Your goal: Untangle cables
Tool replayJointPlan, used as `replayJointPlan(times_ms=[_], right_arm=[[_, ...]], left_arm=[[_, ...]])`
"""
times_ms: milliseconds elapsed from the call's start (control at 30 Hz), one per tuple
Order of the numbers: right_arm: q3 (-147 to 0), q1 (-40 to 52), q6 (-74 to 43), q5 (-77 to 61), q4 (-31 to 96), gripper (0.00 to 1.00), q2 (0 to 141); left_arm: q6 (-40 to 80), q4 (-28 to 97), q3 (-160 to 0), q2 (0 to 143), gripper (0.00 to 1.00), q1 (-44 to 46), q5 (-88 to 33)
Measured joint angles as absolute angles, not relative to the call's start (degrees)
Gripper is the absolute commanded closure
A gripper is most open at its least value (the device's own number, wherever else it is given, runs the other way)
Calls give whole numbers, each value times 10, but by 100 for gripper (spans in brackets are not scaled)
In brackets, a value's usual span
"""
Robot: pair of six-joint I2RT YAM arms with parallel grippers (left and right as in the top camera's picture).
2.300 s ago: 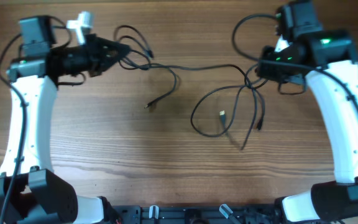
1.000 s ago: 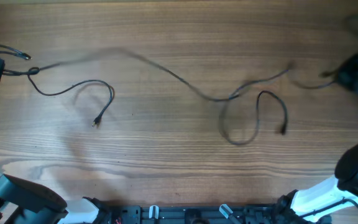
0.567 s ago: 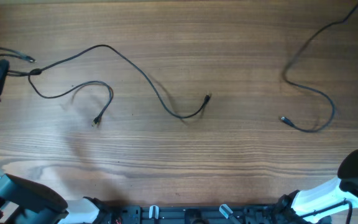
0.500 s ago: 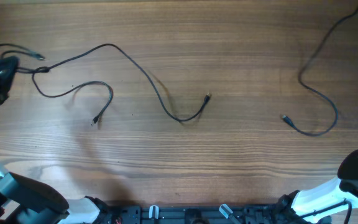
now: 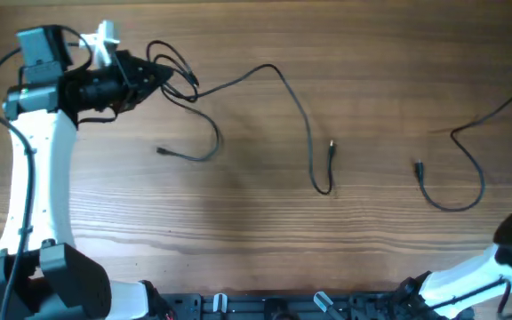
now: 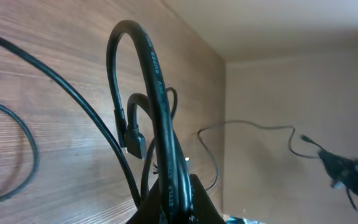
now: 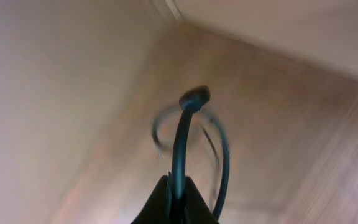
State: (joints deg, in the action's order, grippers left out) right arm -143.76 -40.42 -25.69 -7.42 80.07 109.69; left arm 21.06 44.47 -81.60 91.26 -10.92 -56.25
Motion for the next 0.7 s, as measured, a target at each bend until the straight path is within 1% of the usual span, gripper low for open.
replayJointPlan(times_ms=[33, 100, 133, 167, 200, 233, 300, 400, 467, 567, 700], right_arm=[[-1425, -404, -254, -74, 814, 84, 1124], [-1406, -403, -238, -74, 866, 80, 1184], [-1404, -402, -230, -74, 887, 74, 1205], [-1397, -401, -214, -77, 912, 70, 1233], [-1381, -401, -184, -95, 917, 59, 1251], [-1360, -399, -163, -109, 915, 55, 1256], [-1313, -391, -135, -128, 919, 50, 1257], [-1260, -371, -108, -133, 908, 46, 1257], [-1255, -364, -102, -132, 905, 31, 1257], [-1252, -364, -104, -120, 892, 29, 1257], [-1207, -349, -131, -78, 845, 29, 1257]], left_arm=[[211, 446, -816, 913, 96, -103, -555], [211, 446, -816, 913, 96, -102, -548], [211, 446, -816, 913, 96, -102, -545], [211, 446, -816, 913, 96, -102, -543], [211, 446, -816, 913, 96, -102, -542], [211, 446, -816, 913, 96, -102, -540], [211, 447, -816, 913, 96, -102, -535], [211, 450, -816, 913, 96, -102, -529], [211, 450, -816, 913, 96, -102, -529], [211, 456, -816, 913, 96, -102, -522], [209, 471, -816, 913, 96, -102, -504]])
